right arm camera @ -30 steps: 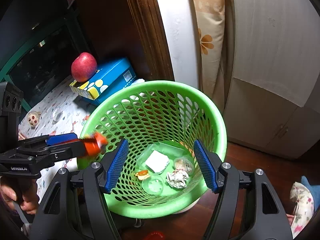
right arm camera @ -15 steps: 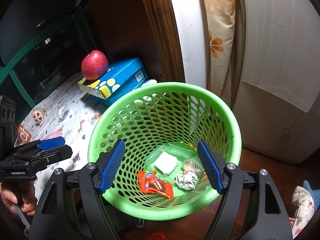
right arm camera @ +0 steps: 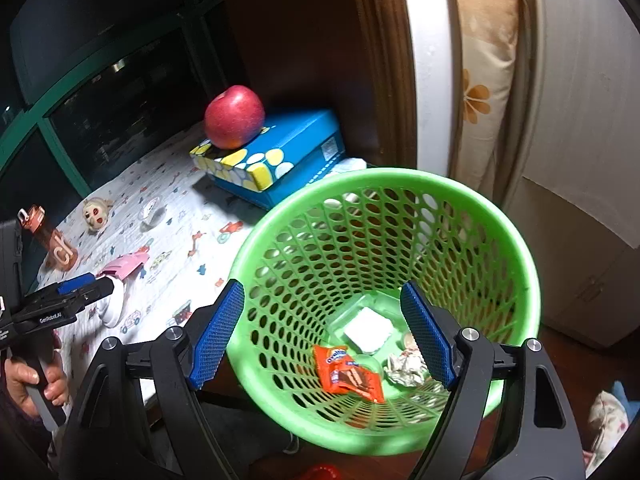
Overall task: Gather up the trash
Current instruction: 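Move the left gripper onto the white cup lid and close on it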
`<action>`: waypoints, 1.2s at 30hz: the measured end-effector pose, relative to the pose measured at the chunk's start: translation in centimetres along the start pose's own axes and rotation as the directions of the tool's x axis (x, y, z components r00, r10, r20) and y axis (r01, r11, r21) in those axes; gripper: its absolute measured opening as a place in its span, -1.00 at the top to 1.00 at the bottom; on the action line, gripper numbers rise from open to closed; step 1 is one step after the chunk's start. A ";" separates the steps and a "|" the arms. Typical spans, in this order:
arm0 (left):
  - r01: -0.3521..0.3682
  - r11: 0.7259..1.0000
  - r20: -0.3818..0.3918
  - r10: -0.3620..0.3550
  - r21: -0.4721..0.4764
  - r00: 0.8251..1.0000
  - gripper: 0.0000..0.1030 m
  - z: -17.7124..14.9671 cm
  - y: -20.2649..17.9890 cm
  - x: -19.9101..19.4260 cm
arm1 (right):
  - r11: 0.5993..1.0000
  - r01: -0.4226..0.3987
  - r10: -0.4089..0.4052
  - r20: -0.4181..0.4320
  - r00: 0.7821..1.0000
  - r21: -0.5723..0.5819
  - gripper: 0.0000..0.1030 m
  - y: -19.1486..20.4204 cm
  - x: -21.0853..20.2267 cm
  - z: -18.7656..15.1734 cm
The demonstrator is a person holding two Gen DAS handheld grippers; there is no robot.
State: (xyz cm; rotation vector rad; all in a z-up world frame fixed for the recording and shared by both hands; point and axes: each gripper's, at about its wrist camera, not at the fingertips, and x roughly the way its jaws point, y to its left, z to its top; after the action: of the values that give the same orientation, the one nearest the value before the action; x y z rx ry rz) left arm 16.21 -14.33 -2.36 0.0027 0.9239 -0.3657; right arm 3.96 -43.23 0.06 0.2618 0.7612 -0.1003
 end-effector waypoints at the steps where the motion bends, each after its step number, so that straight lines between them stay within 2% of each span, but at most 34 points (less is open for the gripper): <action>1: -0.016 1.000 -0.005 0.016 -0.016 1.000 -0.69 -0.1 1.1 0.0 | 1.000 -0.005 0.005 -0.001 1.000 -0.006 -0.58 0.4 0.2 0.0; 5: -0.067 0.996 -0.037 0.065 -0.066 0.997 -0.75 -0.8 5.1 0.6 | 0.999 -0.028 0.028 -0.015 0.999 -0.027 -0.59 1.9 0.9 0.2; 9: -0.103 0.992 -0.077 0.097 -0.078 0.992 -0.76 -1.6 7.6 1.7 | 0.997 -0.054 0.053 -0.028 0.998 -0.051 -0.62 3.7 1.7 0.3; 19: -0.137 0.987 -0.114 0.127 -0.084 0.985 -0.76 -2.4 9.9 3.8 | 0.990 -0.099 0.093 -0.060 0.994 -0.103 -0.62 7.2 3.4 0.5; 22: -0.121 0.988 -0.114 0.110 -0.098 0.987 -0.74 -2.5 10.3 4.1 | 0.987 -0.108 0.100 -0.068 0.993 -0.115 -0.62 7.9 3.7 0.5; 26: -0.110 0.990 -0.115 0.100 -0.092 0.988 -0.48 -2.7 10.4 4.3 | 0.985 -0.118 0.109 -0.079 0.991 -0.129 -0.62 8.8 4.0 0.4; 30: -0.090 0.990 -0.105 0.079 -0.105 0.991 -0.41 -2.9 10.7 3.8 | 0.980 -0.132 0.120 -0.086 0.989 -0.147 -0.62 9.8 4.3 0.5; 36: -0.069 0.990 -0.090 0.058 -0.121 0.994 -0.41 -3.6 10.9 2.0 | 0.968 -0.173 0.155 -0.109 0.982 -0.182 -0.62 11.8 5.1 0.5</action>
State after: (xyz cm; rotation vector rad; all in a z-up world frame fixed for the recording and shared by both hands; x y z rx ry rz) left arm 17.88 -4.17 -7.77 -0.0660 1.0280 -0.2503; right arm 10.17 -31.97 -0.79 0.1467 0.8337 0.1428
